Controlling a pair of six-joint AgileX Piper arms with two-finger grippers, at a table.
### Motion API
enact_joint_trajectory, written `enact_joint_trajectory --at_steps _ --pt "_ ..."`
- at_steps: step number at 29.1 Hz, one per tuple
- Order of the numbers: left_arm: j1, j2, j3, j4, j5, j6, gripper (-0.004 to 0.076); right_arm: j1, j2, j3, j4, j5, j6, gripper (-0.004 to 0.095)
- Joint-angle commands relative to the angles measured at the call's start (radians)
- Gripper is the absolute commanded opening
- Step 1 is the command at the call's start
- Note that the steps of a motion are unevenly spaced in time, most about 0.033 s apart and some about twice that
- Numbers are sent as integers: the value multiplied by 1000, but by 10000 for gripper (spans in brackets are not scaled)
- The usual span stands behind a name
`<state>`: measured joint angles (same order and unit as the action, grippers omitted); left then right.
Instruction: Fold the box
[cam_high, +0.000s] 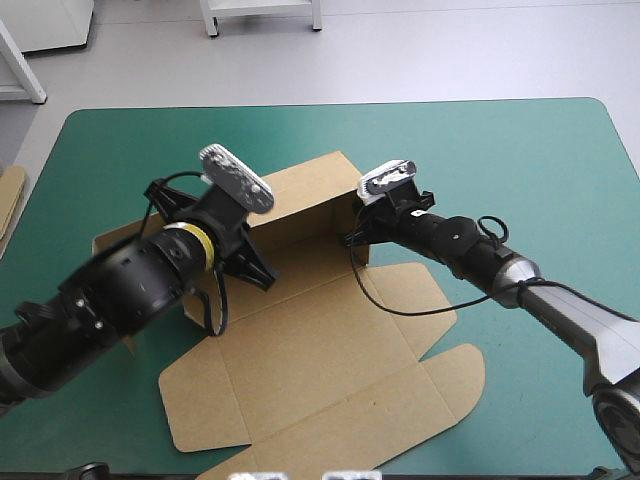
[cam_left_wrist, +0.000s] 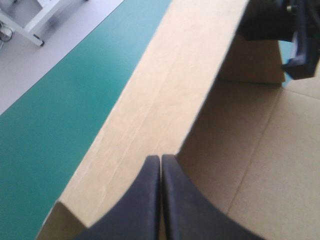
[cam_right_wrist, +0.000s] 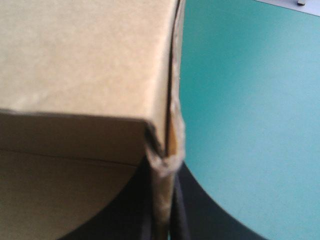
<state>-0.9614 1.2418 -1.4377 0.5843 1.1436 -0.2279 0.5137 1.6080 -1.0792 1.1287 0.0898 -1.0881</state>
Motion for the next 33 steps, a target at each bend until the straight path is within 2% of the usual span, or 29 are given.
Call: enact_joint_trajectory --at_steps 1,4,10,12,15,19,24,30,33 --pt "162 -26 -99 -68 -55 71 -5 -76 -50 -28 -28 53 59 1" --pt "369 -22 -151 -184 -58 154 -5 -151 -64 -30 -164 133 188 1" --pt "776 -15 -168 -446 -122 346 -5 -247 -96 -63 -568 313 577 1" --pt "910 2 -168 -535 -122 409 -5 -259 -119 -88 -634 372 631 1" --pt "1068 46 -164 -726 -109 525 -6 -283 -148 -141 -657 475 691 1" --pt "1180 120 -164 -899 -115 587 -6 -298 -157 -236 -689 652 766 1" --pt "1204 213 -164 -918 -108 596 -6 -298 -157 -354 -699 798 821 1" --pt "1204 266 -164 -918 -132 596 -6 -298 -155 -491 -777 973 933 1" --pt "1204 273 -164 -918 -132 598 -6 -298 -119 -571 -820 1134 969 0"
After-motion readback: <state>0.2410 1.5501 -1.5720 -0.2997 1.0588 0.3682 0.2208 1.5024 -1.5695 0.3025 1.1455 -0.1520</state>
